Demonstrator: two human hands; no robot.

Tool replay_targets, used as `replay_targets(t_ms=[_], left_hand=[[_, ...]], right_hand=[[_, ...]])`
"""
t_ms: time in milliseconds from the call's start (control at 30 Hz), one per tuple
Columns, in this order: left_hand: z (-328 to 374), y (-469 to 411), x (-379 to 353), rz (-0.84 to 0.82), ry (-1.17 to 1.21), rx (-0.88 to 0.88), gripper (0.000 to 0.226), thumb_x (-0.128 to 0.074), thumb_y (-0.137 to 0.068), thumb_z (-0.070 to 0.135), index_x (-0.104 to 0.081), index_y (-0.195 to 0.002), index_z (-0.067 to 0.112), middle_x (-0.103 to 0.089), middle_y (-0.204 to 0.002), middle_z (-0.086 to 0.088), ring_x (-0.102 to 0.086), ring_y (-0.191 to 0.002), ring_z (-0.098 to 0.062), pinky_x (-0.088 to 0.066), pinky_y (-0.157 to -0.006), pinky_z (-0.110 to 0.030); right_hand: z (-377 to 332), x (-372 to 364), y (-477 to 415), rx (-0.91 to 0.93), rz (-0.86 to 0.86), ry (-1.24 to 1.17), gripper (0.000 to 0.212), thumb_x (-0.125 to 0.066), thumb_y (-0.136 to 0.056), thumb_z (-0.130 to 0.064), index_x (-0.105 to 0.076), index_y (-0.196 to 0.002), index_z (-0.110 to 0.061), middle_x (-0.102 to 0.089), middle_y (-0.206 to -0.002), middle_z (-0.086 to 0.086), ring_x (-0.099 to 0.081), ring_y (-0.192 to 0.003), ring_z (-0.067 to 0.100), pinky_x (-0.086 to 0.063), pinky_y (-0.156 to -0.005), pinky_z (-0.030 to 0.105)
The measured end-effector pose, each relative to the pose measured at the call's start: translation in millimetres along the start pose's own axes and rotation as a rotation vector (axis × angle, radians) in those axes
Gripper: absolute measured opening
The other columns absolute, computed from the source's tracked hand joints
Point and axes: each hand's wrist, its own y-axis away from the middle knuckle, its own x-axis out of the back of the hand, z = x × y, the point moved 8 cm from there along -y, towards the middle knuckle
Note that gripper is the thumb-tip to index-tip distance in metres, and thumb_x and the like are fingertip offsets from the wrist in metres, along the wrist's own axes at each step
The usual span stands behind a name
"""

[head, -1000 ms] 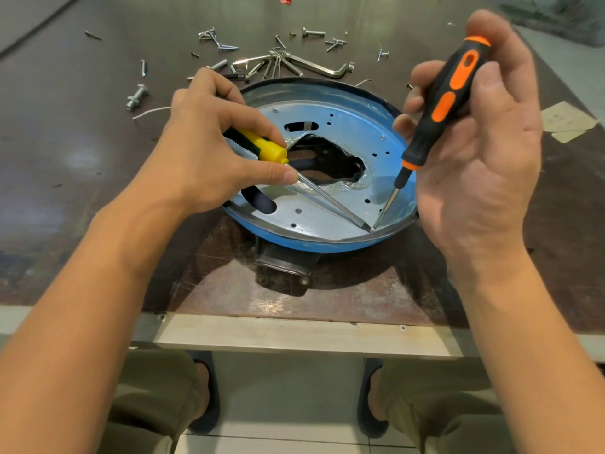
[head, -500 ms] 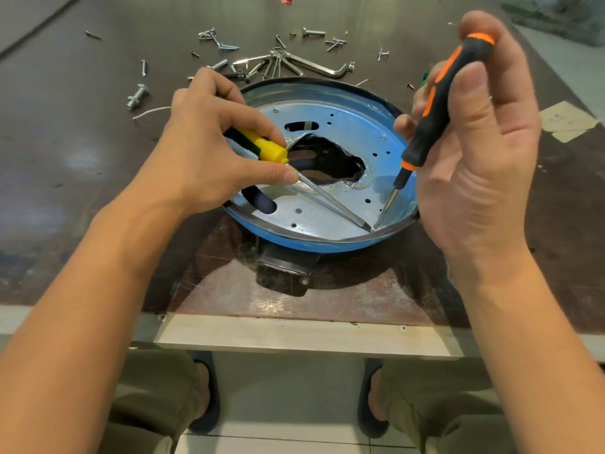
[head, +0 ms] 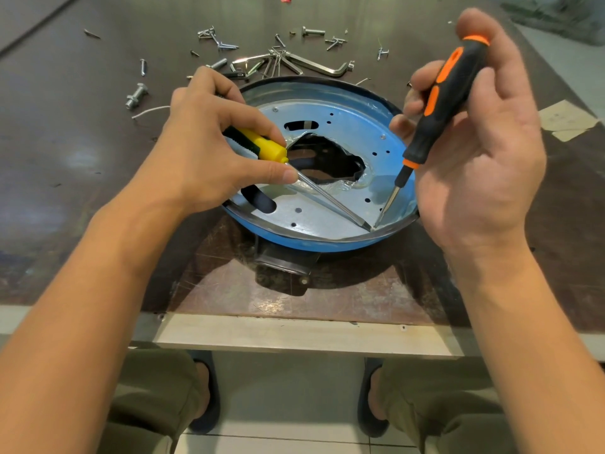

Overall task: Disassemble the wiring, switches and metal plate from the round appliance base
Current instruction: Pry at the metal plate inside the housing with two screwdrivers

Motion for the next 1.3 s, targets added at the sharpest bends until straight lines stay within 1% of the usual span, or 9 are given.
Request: replay_targets(t_ms=[67,200,400,533,733,900,1067,1233,1300], left_hand=[[0.0,-0.2,0.1,-0.001,-0.003,-0.001,0.042,-0.081,-0.049,0.059,-0.069,-0.087,0.045,-0.039,-0.111,0.004,-0.042,-0.114,-0.021,-0.036,-0.081,-0.014],[0.1,0.0,0.0,-0.004,-0.001,0.0,0.041,-0.081,-0.049,0.06,-0.069,-0.086,0.046,-0.039,-0.112,0.004,-0.042,-0.114,-0.021,-0.036,-0.08,-0.014],[0.7,0.1,-0.1,-0.006,0.006,-0.002,0.043,-0.079,-0.048,0.061,-0.069,-0.086,0.046,-0.039,-0.112,0.003,-0.041,-0.114,-0.02,-0.036,-0.081,-0.014],[0.6,0.4,-0.4,-0.007,0.004,-0.001,0.043,-0.08,-0.048,0.06,-0.07,-0.087,0.044,-0.039,-0.112,0.003,-0.042,-0.114,-0.021,-0.038,-0.084,-0.019],[0.7,0.0,0.0,-0.008,0.006,-0.004,0.043,-0.078,-0.047,0.062,-0.068,-0.086,0.046,-0.039,-0.112,0.003,-0.041,-0.114,-0.02,-0.035,-0.08,-0.013],[0.0,-0.2,-0.4,-0.004,0.001,-0.004,0.043,-0.079,-0.048,0.061,-0.069,-0.086,0.045,-0.039,-0.112,0.004,-0.042,-0.114,-0.02,-0.035,-0.079,-0.013],[-0.4,-0.2,-0.7,-0.007,0.006,-0.003,0.044,-0.078,-0.047,0.062,-0.069,-0.087,0.045,-0.039,-0.111,0.004,-0.041,-0.114,-0.02,-0.035,-0.08,-0.013],[-0.4,-0.4,-0.4,-0.004,0.003,-0.006,0.043,-0.078,-0.047,0.062,-0.069,-0.085,0.046,-0.039,-0.111,0.005,-0.042,-0.113,-0.02,-0.036,-0.079,-0.013],[-0.5,-0.4,-0.5,-0.004,0.005,-0.007,0.042,-0.079,-0.047,0.061,-0.068,-0.085,0.046,-0.038,-0.111,0.005,-0.042,-0.113,-0.019,-0.035,-0.078,-0.012]], right_hand=[[0.1,0.1,0.2,-0.007,0.006,-0.019,0.032,-0.027,-0.11,-0.011,-0.042,-0.137,-0.005,-0.058,-0.105,0.012,-0.054,-0.09,0.024,-0.046,-0.079,0.039],[-2.2,-2.9,-1.1,0.035,0.003,0.03,0.028,-0.04,-0.107,-0.008,-0.043,-0.134,-0.005,-0.051,-0.099,0.008,-0.051,-0.086,0.02,-0.046,-0.077,0.038],[-1.8,-1.8,0.5,0.022,0.0,-0.017,0.029,-0.029,-0.11,-0.006,-0.041,-0.137,-0.004,-0.065,-0.101,0.014,-0.061,-0.084,0.023,-0.048,-0.081,0.038],[-4.4,-4.9,-0.6,0.054,-0.008,0.07,0.028,-0.045,-0.106,-0.003,-0.044,-0.133,-0.009,-0.052,-0.098,0.008,-0.054,-0.088,0.021,-0.048,-0.077,0.037],[-1.8,-3.1,-0.3,0.016,-0.028,0.054,0.034,-0.032,-0.108,-0.004,-0.04,-0.141,-0.002,-0.065,-0.104,0.015,-0.062,-0.09,0.029,-0.048,-0.083,0.042],[-5.1,-6.0,-1.0,0.056,-0.008,0.093,0.026,-0.045,-0.105,-0.007,-0.044,-0.132,-0.007,-0.05,-0.098,0.009,-0.053,-0.086,0.022,-0.049,-0.075,0.037],[-1.4,-2.5,0.4,0.013,-0.004,0.067,0.033,-0.036,-0.109,-0.005,-0.04,-0.141,-0.001,-0.064,-0.099,0.01,-0.058,-0.084,0.023,-0.048,-0.082,0.039],[-3.7,-6.3,-0.6,0.039,-0.005,0.09,0.029,-0.041,-0.106,-0.007,-0.043,-0.135,-0.005,-0.049,-0.096,0.009,-0.053,-0.085,0.02,-0.047,-0.077,0.036],[-2.4,-6.2,-0.2,0.043,-0.02,0.092,0.031,-0.039,-0.108,-0.004,-0.04,-0.139,0.0,-0.056,-0.096,0.011,-0.055,-0.083,0.02,-0.047,-0.08,0.037]])
